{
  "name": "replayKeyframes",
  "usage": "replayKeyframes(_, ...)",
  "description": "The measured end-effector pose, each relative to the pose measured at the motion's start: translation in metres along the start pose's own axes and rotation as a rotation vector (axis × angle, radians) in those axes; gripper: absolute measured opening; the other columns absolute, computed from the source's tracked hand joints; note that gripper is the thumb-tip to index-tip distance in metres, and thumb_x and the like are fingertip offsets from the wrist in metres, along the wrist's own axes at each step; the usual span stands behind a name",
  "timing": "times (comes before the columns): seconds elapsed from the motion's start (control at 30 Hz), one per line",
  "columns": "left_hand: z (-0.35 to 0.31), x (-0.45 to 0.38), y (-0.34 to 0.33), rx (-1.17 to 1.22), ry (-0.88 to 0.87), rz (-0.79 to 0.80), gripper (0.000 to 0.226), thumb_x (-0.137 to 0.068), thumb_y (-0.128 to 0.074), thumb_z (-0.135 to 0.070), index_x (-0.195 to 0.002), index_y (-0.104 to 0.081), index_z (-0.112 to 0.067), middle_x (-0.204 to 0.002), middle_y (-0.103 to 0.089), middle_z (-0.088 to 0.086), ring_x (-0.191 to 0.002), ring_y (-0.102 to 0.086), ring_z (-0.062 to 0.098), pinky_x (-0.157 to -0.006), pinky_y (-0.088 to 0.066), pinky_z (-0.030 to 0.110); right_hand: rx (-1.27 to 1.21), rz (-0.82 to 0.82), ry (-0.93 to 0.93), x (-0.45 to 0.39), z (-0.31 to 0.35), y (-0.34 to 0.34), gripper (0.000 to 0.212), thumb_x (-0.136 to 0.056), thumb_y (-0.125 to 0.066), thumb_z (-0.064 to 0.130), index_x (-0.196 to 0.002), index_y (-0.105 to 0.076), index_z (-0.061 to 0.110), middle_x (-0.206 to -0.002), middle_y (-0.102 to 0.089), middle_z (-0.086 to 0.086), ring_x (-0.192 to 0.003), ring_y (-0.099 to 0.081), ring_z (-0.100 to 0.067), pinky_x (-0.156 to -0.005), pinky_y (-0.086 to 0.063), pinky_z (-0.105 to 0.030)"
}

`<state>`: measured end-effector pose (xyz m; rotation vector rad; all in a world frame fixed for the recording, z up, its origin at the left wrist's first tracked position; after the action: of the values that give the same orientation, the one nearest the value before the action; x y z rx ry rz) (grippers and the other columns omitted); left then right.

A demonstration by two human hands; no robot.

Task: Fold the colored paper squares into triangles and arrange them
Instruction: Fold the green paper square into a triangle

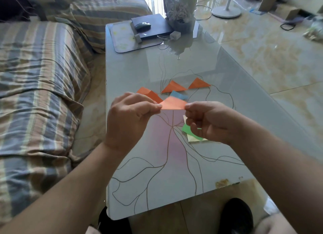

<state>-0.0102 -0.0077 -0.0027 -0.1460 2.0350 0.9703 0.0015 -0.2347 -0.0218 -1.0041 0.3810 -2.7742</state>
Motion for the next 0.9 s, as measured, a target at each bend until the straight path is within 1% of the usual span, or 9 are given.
replayKeyframes(0.1,0.0,0.001,-0.019,0.064,0.04,0.03,0.012,-0.084,-0.088,-0.027,-0.089,-0.084,-0.017,-0.096,-0.078,-0.005,-0.087,-0.072,0.015,-0.078,-0.058,0.04,0.06,-0.119,0.104,0.001,0.012,0.021,0.015,-0.092,-0.072,0.009,-0.079,-0.067,0.016,-0.068,-0.064,-0.004,-0.057,-0.06,-0.017,-0.053,-0.047,-0.023)
replayKeyframes(0.2,0.006,0.001,-0.043,0.138,0.303,0.126,0.013,-0.084,-0.083,-0.034,-0.094,-0.081,-0.025,-0.097,-0.076,-0.012,-0.09,-0.07,0.008,-0.081,-0.059,0.037,0.107,-0.251,0.099,-0.012,0.025,0.05,0.012,-0.093,-0.072,0.017,-0.082,-0.071,0.02,-0.07,-0.065,-0.001,-0.06,-0.06,-0.018,-0.056,-0.043,-0.024)
replayKeyframes(0.33,0.005,0.015,-0.095,0.134,0.515,0.479,0.024,-0.091,-0.072,-0.046,-0.114,-0.073,-0.037,-0.119,-0.067,-0.017,-0.107,-0.062,0.004,-0.097,-0.052,0.034,0.238,-0.492,0.132,-0.059,0.043,0.096,0.004,-0.097,-0.069,0.022,-0.098,-0.07,0.018,-0.084,-0.062,-0.003,-0.066,-0.054,-0.018,-0.057,-0.04,-0.025)
replayKeyframes(0.43,-0.01,0.036,-0.131,0.077,0.506,0.735,0.048,-0.091,-0.068,-0.056,-0.137,-0.061,-0.044,-0.15,-0.049,-0.012,-0.135,-0.046,0.018,-0.115,-0.038,0.036,0.509,-0.625,0.147,-0.096,0.05,0.127,0.015,-0.09,-0.075,0.019,-0.103,-0.075,0.011,-0.092,-0.064,-0.009,-0.065,-0.049,-0.016,-0.057,-0.039,-0.026)
replayKeyframes(0.5,-0.019,0.046,-0.147,-0.068,0.451,0.852,0.059,-0.09,-0.06,-0.066,-0.146,-0.046,-0.053,-0.161,-0.031,-0.015,-0.138,-0.028,0.023,-0.117,-0.028,0.038,0.619,-0.693,0.15,-0.113,0.05,0.139,0.018,-0.088,-0.076,0.023,-0.103,-0.077,0.013,-0.098,-0.07,-0.008,-0.077,-0.059,-0.02,-0.07,-0.047,-0.027)
replayKeyframes(0.57,-0.021,0.049,-0.154,-0.132,0.445,0.845,0.062,-0.091,-0.054,-0.07,-0.149,-0.038,-0.056,-0.162,-0.022,-0.017,-0.137,-0.02,0.023,-0.116,-0.024,0.041,0.73,-0.75,0.152,-0.126,0.049,0.145,0.016,-0.086,-0.074,0.029,-0.099,-0.078,0.02,-0.1,-0.074,-0.005,-0.092,-0.067,-0.024,-0.081,-0.051,-0.028)
replayKeyframes(0.63,-0.015,0.048,-0.157,-0.119,0.497,0.787,0.063,-0.092,-0.051,-0.071,-0.151,-0.038,-0.053,-0.16,-0.023,-0.016,-0.138,-0.02,0.021,-0.116,-0.024,0.04,0.812,-0.779,0.167,-0.132,0.049,0.144,0.016,-0.084,-0.069,0.032,-0.097,-0.077,0.027,-0.102,-0.076,0.001,-0.097,-0.068,-0.025,-0.081,-0.051,-0.028)
replayKeyframes(0.77,-0.007,0.045,-0.161,-0.088,0.609,0.699,0.069,-0.091,-0.051,-0.074,-0.152,-0.041,-0.045,-0.149,-0.035,-0.015,-0.134,-0.028,0.017,-0.115,-0.028,0.036,0.872,-0.85,0.262,-0.133,0.039,0.143,0.044,-0.085,-0.06,0.04,-0.129,-0.061,0.036,-0.125,-0.065,-0.003,-0.114,-0.06,-0.032,-0.093,-0.054,-0.039)
replayKeyframes(0.9,-0.006,0.041,-0.167,-0.11,0.66,0.687,0.073,-0.087,-0.06,-0.071,-0.151,-0.044,-0.039,-0.143,-0.037,-0.011,-0.13,-0.032,0.019,-0.113,-0.031,0.036,1.232,-0.77,0.492,-0.129,0.022,0.133,0.045,-0.093,-0.06,0.038,-0.137,-0.056,0.034,-0.136,-0.047,-0.005,-0.129,-0.042,-0.034,-0.103,-0.042,-0.049)
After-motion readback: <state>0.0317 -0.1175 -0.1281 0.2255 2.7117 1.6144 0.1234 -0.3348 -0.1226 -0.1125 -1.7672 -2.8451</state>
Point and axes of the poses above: each hand's wrist, its own x-axis away from the middle knuckle, its own y-axis out of the back of the hand, z = x × y, the point moved 3 cm from there along -x, towards the middle knuckle
